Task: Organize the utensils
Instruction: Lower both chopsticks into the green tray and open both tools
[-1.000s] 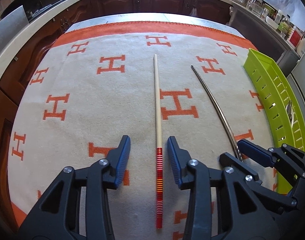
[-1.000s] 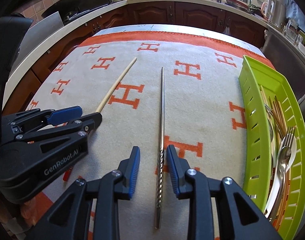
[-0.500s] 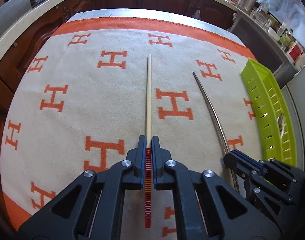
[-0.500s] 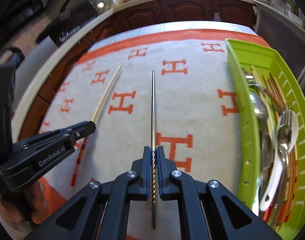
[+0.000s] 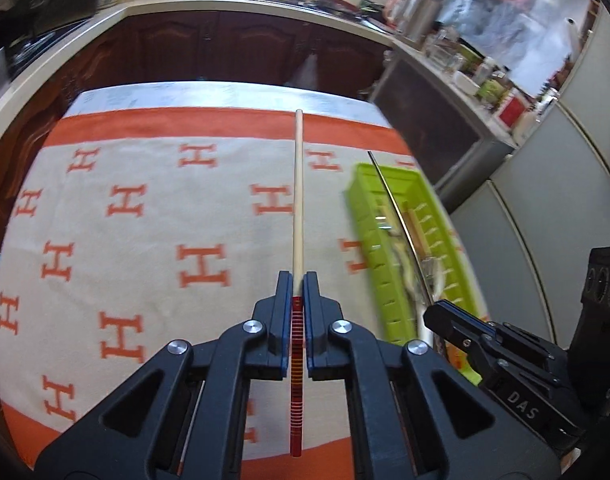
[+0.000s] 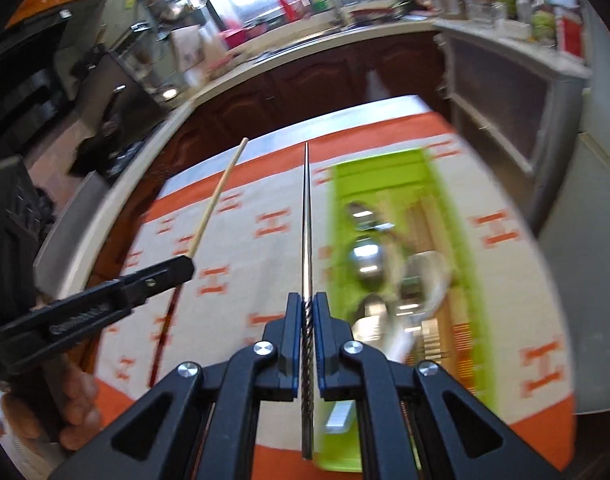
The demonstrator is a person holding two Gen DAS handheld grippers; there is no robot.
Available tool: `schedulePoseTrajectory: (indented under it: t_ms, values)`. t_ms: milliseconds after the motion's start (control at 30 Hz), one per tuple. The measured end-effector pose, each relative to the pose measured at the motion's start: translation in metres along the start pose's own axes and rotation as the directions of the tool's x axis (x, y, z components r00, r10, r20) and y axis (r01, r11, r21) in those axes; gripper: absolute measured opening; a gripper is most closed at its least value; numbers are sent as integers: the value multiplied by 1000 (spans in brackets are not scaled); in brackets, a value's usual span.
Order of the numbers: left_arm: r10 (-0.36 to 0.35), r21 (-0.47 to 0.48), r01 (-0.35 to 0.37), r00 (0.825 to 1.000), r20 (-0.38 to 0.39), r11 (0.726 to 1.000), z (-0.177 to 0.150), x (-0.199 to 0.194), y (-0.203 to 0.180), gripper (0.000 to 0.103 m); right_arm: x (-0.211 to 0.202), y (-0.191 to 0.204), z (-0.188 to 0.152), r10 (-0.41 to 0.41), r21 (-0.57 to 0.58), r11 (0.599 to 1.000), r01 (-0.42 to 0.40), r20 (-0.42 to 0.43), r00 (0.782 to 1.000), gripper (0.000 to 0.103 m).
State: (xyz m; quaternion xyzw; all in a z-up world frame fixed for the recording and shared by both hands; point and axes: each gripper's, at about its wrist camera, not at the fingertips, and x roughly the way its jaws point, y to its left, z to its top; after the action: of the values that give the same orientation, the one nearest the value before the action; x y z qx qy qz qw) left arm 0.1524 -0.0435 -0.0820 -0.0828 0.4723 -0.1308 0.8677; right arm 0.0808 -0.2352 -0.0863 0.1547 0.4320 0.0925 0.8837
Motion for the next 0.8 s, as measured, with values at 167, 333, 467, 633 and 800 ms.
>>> schedulePoseTrajectory:
  t_ms: [167,333,467,633,800]
  values:
    - [-60,49,62,997,-52,997,12,19,-56,3,-3,-36,1,-97,35,995,98,-21,995,6]
    - [-84,64,92,989,-125,994,12,48,-96,3,8,-58,-5,-115,38,992,119,-92,989,7]
    - [-80,69,92,985,-156,993,10,64,-108,3,11,-71,-7,-111,90,989,121,-104,988,8]
    - [-76,71,91,979,-188,993,7,77,-115,3,6,-78,-9,-87,130,987,97,-83,993,15]
    - [-89,58,105,967,-238,993,-1,92,-116,3,-1,-85,-11,-72,165,983,80,-55,996,18]
